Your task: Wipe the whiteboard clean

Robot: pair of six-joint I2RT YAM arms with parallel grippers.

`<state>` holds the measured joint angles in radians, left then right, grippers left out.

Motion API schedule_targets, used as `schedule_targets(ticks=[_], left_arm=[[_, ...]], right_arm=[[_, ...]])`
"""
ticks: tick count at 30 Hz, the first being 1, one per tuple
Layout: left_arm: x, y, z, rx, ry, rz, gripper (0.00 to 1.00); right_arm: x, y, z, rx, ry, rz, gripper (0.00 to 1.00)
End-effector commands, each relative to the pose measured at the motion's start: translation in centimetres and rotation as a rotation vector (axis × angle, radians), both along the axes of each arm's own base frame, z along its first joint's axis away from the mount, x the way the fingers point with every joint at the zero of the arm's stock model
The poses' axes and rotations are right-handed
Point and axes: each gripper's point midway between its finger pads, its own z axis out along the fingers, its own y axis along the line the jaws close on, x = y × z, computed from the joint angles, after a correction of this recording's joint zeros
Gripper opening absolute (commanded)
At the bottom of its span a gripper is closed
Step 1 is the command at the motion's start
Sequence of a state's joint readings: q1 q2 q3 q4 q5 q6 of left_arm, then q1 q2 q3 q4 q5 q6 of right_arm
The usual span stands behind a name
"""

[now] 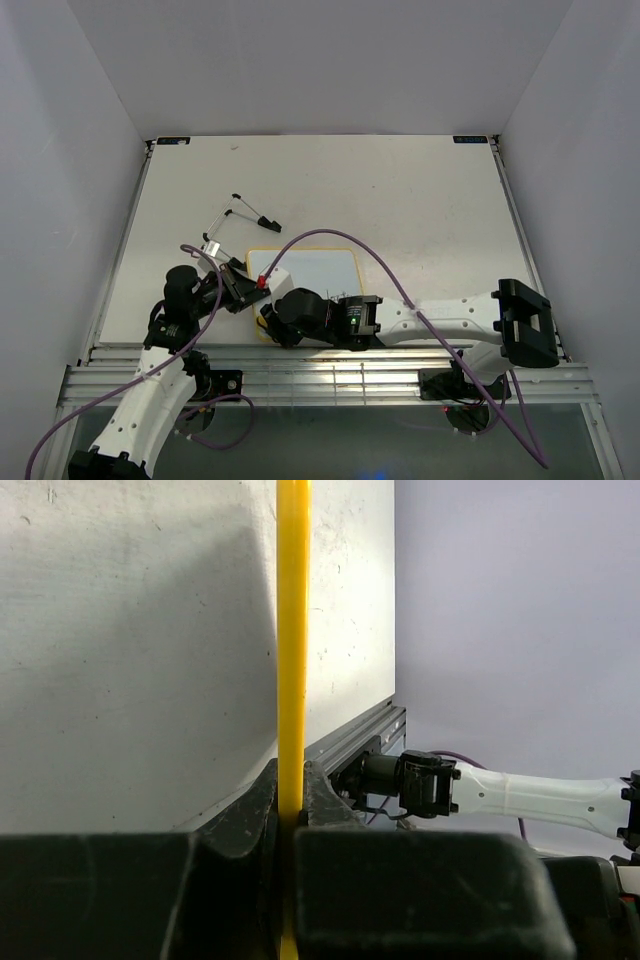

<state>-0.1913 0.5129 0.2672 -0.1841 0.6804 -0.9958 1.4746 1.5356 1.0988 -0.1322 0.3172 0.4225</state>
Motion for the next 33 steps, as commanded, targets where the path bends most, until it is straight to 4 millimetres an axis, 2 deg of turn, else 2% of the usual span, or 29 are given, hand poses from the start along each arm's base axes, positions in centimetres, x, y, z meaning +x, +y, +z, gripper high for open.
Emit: schedule_targets(ticks=[1,4,9,10,11,12,14,15,16,17,19,21,25,30,31,32,33], left_arm=[[-0.5,-1.2,9.5,-0.2,-0.197,-0.057,0.0],[-0.8,-1.2,9.3,-0.205,-0.181,-0.063,0.0],[-1.4,-1.2,8.4,-0.221,-0.163,-0.061,0.0],[-1.5,-1.2,8.3,-0.221,-0.16,-0.062,0.0],[-1.5,-1.2,8.2,-0.223,-0.155,-0.062,0.0],[-1.6,-1.2,8.1,-0.223,-0.153,-0.064,0.0],[-1.8,-1.2,7.8,-0.221,-0.153,-0.069,0.0],[-1.8,-1.2,7.6,-0.22,-0.15,-0.068,0.0],[-1.8,-1.1,7.1,-0.217,-0.142,-0.068,0.0],[-1.8,-1.2,6.9,-0.217,-0.138,-0.069,0.0],[-1.9,-1.2,6.5,-0.211,-0.14,-0.072,0.0],[-2.0,-1.1,5.8,-0.195,-0.126,-0.072,0.0],[-2.0,-1.0,5.3,-0.184,-0.121,-0.063,0.0],[-1.9,-0.8,4.6,-0.159,-0.12,-0.045,0.0],[-1.9,-0.7,4.5,-0.152,-0.125,-0.044,0.0],[-1.9,-0.6,4.4,-0.149,-0.121,-0.035,0.0],[-1.9,-0.6,4.2,-0.148,-0.121,-0.032,0.0]], right_arm=[[-1.9,0.8,-2.4,-0.049,0.068,0.049,0.08],[0.0,-0.6,-3.1,-0.062,0.072,-0.013,0.08],[2.5,-5.0,-5.8,-0.107,0.099,-0.114,0.08],[2.7,-5.7,-6.2,-0.105,0.109,-0.124,0.08],[3.0,-6.1,-5.7,-0.078,0.11,-0.135,0.08],[3.7,-7.9,-7.2,-0.107,0.124,-0.17,0.08],[4.2,-9.4,-7.2,-0.091,0.129,-0.198,0.08],[4.7,-11.1,-8.5,-0.111,0.141,-0.231,0.08],[4.8,-11.8,-8.8,-0.107,0.151,-0.241,0.08],[5.4,-12.4,-8.2,-0.077,0.151,-0.263,0.08],[5.2,-13.8,-8.9,-0.08,0.163,-0.281,0.08],[5.1,-13.8,-8.1,-0.042,0.164,-0.277,0.08],[3.9,-12.3,-7.0,0.021,0.218,-0.211,0.08],[2.5,-8.4,-4.4,0.106,0.232,-0.14,0.08],[2.3,-7.7,-4.6,0.093,0.236,-0.131,0.08],[1.6,-6.2,-3.1,0.124,0.23,-0.099,0.08],[1.2,-5.4,-2.6,0.132,0.23,-0.088,0.08]])
